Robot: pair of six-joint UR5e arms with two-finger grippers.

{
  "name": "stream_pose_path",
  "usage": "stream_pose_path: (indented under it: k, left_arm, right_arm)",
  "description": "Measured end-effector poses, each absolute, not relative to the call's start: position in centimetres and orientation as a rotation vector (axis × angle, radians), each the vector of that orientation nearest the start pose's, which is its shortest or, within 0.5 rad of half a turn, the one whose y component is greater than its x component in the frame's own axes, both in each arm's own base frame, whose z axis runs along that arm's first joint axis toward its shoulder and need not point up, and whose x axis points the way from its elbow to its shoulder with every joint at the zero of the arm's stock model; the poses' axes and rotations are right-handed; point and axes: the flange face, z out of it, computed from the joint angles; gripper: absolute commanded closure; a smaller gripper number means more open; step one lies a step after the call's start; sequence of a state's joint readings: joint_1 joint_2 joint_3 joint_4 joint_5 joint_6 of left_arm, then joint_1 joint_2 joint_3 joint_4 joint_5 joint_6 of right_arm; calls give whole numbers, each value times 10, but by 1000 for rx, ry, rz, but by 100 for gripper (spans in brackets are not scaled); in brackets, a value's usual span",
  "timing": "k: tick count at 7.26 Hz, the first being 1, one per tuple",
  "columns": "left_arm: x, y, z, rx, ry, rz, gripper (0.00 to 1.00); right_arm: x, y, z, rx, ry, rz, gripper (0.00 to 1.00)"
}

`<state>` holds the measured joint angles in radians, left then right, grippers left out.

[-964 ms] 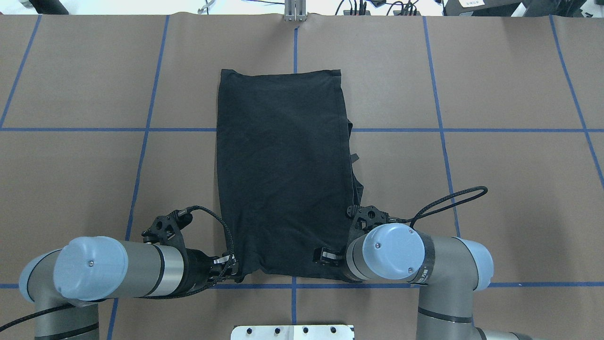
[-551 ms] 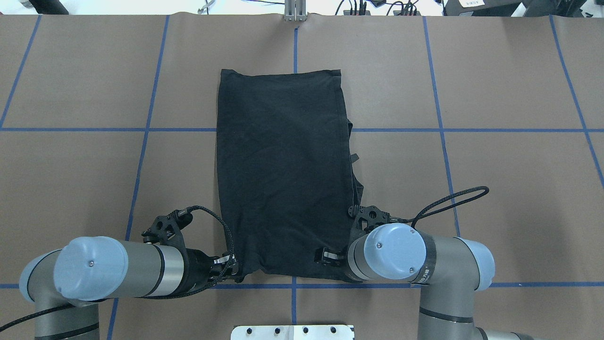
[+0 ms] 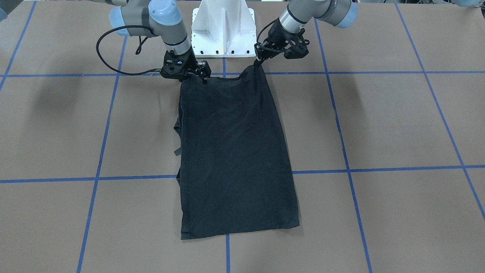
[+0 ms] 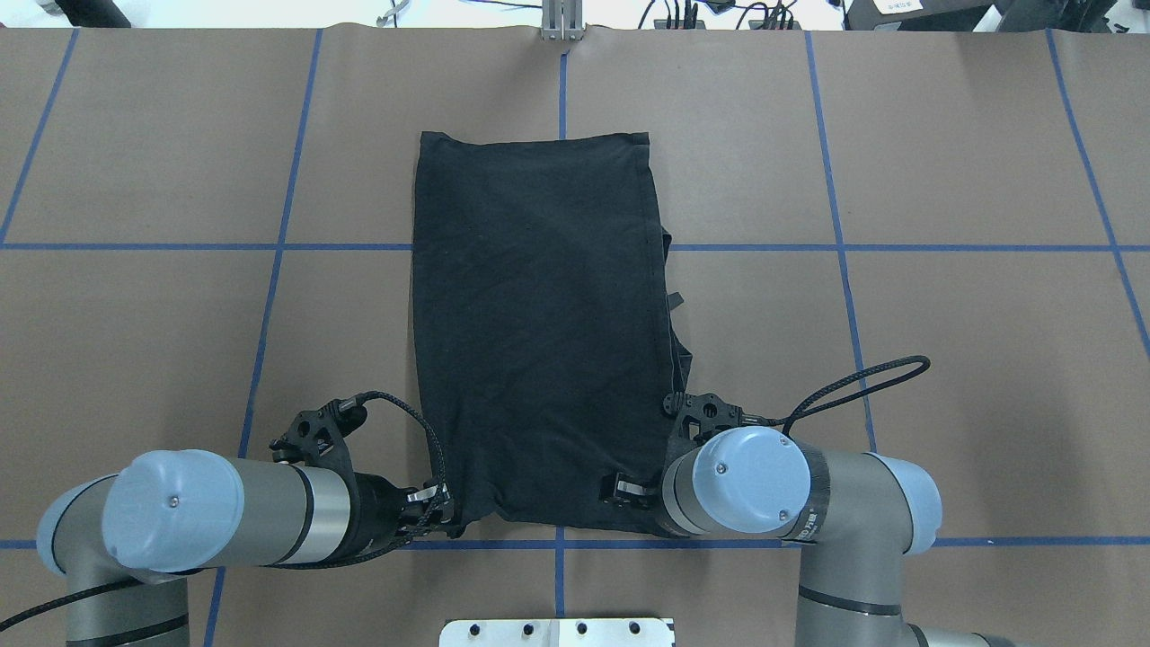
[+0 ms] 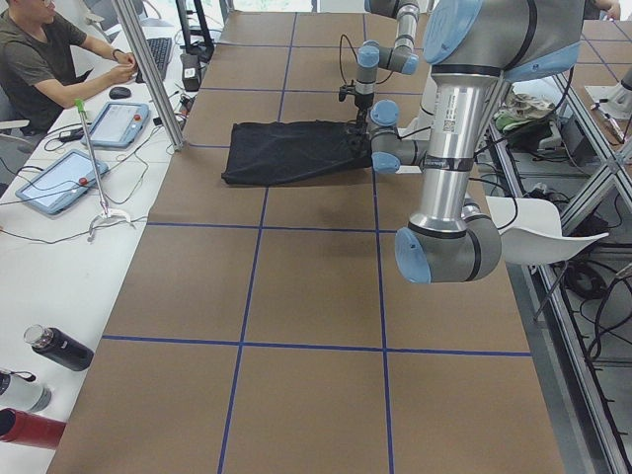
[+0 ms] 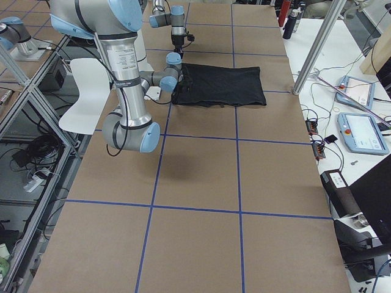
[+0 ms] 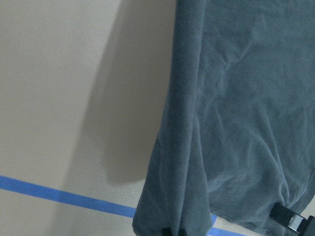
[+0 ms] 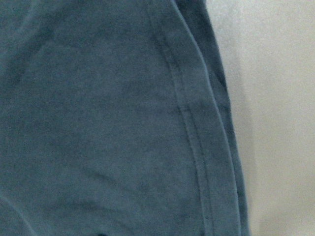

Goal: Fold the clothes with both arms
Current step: 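Move the right gripper to the shirt's other near corner and grasp it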

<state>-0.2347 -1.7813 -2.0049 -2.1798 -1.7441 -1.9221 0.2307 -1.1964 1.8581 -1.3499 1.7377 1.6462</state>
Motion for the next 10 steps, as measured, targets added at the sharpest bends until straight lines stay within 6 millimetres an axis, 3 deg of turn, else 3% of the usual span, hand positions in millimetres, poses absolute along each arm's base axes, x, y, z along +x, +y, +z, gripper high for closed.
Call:
stream_pose_path:
  k: [5, 6, 7, 10]
  left_arm:
    - [485, -235, 279, -224, 1248, -398, 100]
    - [485, -235, 278, -224, 1249, -397, 100]
    - [484, -235, 278, -224, 1250, -397, 100]
    - [483, -235, 276, -224, 1254, -397, 100]
  right_arm:
    - [-561, -251, 301, -86, -895, 213, 81]
    - [-560, -251, 299, -88, -898, 212, 91]
    - [-560, -251, 298, -91, -901, 211, 100]
    - [-555, -254, 291, -91, -920, 214, 100]
